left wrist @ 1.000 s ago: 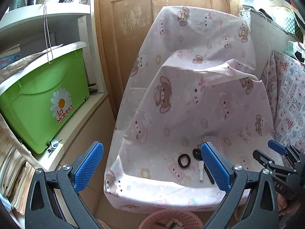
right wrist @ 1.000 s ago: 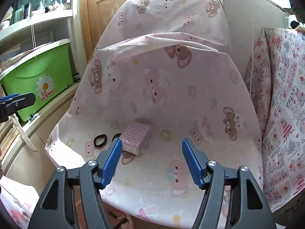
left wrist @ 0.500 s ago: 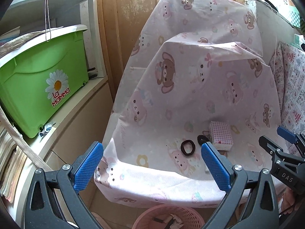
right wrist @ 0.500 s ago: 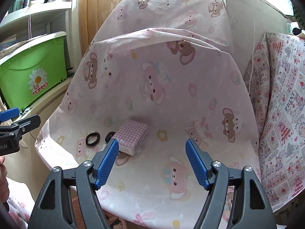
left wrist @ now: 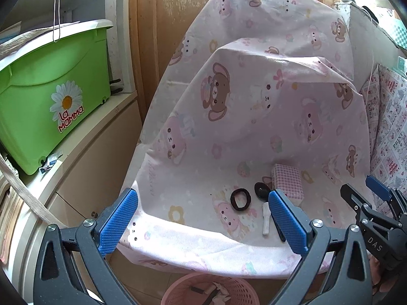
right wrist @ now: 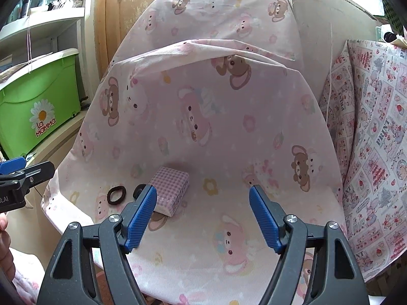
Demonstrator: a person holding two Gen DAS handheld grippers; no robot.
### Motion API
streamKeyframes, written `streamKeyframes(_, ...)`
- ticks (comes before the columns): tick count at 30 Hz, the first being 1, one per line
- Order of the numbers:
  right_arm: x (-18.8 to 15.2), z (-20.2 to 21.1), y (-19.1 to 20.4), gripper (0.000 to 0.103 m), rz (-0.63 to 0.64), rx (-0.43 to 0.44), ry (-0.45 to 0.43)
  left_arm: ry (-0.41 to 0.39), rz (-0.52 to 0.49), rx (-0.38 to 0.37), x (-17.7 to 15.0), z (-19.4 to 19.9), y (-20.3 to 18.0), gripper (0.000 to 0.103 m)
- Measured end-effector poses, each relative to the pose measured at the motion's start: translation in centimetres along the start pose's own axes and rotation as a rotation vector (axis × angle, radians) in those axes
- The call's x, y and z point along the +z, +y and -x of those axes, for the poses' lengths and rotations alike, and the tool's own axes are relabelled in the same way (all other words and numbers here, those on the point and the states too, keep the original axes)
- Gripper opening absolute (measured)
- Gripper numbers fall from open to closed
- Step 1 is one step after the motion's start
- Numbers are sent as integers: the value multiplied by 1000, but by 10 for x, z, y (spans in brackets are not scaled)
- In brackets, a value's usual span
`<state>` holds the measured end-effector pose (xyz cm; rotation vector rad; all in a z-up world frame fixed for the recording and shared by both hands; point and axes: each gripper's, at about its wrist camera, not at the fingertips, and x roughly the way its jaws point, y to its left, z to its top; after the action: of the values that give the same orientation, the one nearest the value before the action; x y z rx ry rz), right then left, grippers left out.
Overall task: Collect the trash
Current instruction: 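Grasp the black hair tie with the left tool and lift it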
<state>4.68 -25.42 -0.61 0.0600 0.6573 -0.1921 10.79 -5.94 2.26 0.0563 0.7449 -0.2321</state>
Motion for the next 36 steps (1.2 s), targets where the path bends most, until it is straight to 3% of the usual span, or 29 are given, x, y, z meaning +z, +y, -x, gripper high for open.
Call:
streamKeyframes(12,0,1,-3,77,6,-20,-3,61,25,-23,6,-15,-8,102)
streamKeyframes(19,-1,1,-6,77,11,-25,7,173,43,-13,5,-38,-2,101)
streamKeyframes(26,-5,-7,-7,77,21,-35,41,225,37,-37,-1,-49,-2,100)
streamKeyframes(28,-5,-9,-8,77,17,-37,48,232,47,-50,-1,-51,0,95)
streamKeyframes(32,-4,-11,-12,77,-16,-13,72,274,84,-57,0,-61,4,49)
streamKeyframes(33,-3,-13,-12,77,-23,-6,81,284,103,-56,0,-64,6,42)
streamKeyframes(36,-4,-20,-12,77,-19,-27,110,318,158,-95,-1,-73,11,41)
